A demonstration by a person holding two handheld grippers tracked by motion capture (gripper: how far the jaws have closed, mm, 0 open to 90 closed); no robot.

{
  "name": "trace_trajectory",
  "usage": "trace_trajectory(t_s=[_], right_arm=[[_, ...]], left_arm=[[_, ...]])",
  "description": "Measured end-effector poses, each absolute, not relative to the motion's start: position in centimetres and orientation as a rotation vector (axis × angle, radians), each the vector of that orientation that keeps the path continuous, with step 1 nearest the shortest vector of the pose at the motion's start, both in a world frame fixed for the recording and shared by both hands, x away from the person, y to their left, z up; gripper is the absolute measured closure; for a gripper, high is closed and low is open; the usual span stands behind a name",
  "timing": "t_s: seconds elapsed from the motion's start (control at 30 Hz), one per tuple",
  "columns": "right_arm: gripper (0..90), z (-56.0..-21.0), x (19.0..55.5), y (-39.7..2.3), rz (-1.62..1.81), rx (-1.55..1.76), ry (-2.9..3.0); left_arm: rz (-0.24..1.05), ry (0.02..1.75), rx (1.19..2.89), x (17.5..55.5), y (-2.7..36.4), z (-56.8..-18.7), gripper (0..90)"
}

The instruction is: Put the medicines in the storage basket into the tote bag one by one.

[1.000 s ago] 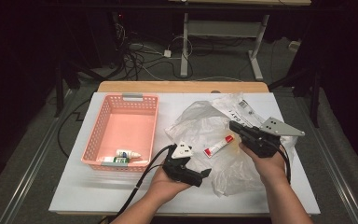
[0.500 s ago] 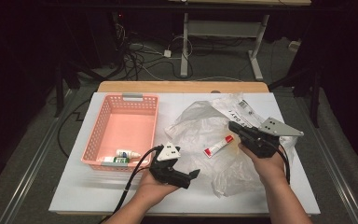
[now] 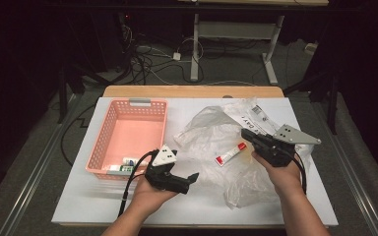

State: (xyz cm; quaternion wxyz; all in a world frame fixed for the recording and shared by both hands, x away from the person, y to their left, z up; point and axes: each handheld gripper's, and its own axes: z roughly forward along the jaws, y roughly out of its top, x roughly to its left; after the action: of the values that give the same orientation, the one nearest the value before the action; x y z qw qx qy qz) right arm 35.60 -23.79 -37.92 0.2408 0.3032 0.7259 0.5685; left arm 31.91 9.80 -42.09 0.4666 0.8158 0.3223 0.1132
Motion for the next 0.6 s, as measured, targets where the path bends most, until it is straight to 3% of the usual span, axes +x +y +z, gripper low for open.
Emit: trace_trajectory(t_s=[0.6], right_arm=[[90.0, -38.0, 35.7, -23.9, 1.553, 0.834, 1.98]], left_arm=[[0.359, 0.903, 1.987, 32.9, 14.1, -41.4, 0.0]])
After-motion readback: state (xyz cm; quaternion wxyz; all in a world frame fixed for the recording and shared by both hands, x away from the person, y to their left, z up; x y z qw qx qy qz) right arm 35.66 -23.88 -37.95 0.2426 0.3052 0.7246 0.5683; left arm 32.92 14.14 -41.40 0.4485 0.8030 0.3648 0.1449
